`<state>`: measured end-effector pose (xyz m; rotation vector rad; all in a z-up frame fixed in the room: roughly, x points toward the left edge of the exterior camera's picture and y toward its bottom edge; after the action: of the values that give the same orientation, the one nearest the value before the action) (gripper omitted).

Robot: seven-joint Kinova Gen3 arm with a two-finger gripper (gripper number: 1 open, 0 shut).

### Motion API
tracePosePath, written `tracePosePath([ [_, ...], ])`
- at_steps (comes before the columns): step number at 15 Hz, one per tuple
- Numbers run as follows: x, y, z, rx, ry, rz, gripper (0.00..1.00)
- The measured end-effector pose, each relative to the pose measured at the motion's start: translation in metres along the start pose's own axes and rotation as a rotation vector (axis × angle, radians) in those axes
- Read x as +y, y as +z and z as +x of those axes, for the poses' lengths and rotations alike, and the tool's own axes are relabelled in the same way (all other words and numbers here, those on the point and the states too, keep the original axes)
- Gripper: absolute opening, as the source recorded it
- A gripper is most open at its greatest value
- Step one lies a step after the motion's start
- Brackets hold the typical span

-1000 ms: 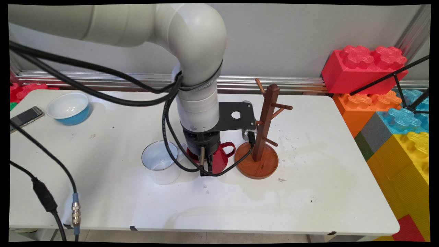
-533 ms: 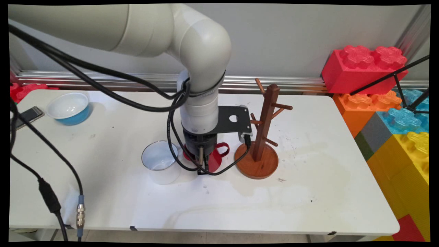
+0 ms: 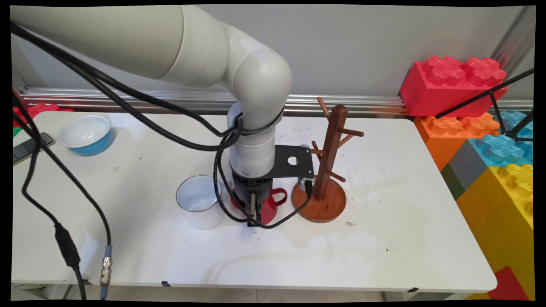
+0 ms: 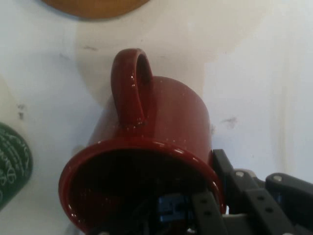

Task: Place the picked object on the table

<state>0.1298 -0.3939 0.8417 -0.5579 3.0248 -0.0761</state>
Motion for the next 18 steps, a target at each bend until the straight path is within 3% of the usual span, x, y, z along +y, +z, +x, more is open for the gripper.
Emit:
tracePosePath([
  [8, 0.001, 0.014, 0.001, -0.014, 0.023, -0.005, 0.0],
  [9, 0.002, 0.014, 0.001, -0.013, 0.026, -0.005, 1.0],
  [18, 0.002, 0.018, 0.003, -0.009, 0.028, -0.009, 1.0],
])
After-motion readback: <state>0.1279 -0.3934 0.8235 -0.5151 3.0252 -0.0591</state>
